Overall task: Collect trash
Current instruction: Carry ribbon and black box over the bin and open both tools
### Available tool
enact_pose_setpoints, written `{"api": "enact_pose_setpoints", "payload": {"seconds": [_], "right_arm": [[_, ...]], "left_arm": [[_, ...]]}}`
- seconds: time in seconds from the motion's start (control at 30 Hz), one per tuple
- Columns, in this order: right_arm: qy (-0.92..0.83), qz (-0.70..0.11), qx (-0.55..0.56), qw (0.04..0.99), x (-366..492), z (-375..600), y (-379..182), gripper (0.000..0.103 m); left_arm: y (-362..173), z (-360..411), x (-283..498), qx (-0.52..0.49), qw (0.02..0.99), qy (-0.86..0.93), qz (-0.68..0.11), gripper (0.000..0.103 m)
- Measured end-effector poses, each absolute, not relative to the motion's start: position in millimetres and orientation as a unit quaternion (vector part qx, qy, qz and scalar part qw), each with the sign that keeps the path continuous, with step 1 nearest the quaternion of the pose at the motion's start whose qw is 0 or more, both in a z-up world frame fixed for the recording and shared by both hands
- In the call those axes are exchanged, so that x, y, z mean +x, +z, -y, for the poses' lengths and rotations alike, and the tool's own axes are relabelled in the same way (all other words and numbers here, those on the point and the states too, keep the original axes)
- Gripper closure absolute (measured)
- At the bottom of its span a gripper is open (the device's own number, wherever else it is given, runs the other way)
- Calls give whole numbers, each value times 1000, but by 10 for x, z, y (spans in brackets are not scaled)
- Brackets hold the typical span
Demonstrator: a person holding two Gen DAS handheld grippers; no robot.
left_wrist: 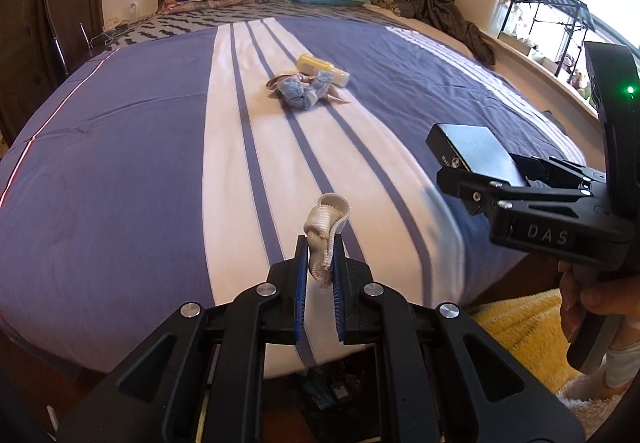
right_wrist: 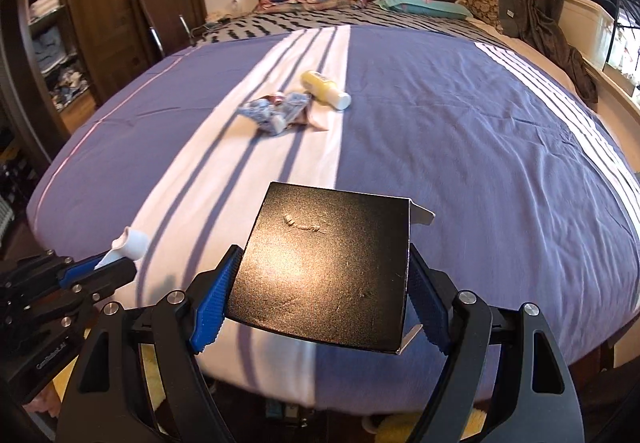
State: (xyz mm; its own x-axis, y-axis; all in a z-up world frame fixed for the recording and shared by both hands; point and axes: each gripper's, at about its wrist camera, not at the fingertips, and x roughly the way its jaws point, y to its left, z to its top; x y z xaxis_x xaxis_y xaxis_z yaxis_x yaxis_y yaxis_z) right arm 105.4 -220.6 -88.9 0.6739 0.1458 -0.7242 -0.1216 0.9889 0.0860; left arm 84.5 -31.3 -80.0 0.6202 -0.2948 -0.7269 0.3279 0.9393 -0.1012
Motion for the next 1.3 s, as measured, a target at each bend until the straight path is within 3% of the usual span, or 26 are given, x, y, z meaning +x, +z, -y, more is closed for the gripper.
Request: {"api": "enact_pose_setpoints", "payload": {"seconds": [0.67,1.3], "right_arm": [[105,-390,26,914,119,2128,-1022,24],[116,-494,43,860,-18,2077,-1972,24]], "left_arm": [[-1102,140,16,11,891,-181,-416,93],[-2099,146,-40,1,837,-178,-517,93]]}}
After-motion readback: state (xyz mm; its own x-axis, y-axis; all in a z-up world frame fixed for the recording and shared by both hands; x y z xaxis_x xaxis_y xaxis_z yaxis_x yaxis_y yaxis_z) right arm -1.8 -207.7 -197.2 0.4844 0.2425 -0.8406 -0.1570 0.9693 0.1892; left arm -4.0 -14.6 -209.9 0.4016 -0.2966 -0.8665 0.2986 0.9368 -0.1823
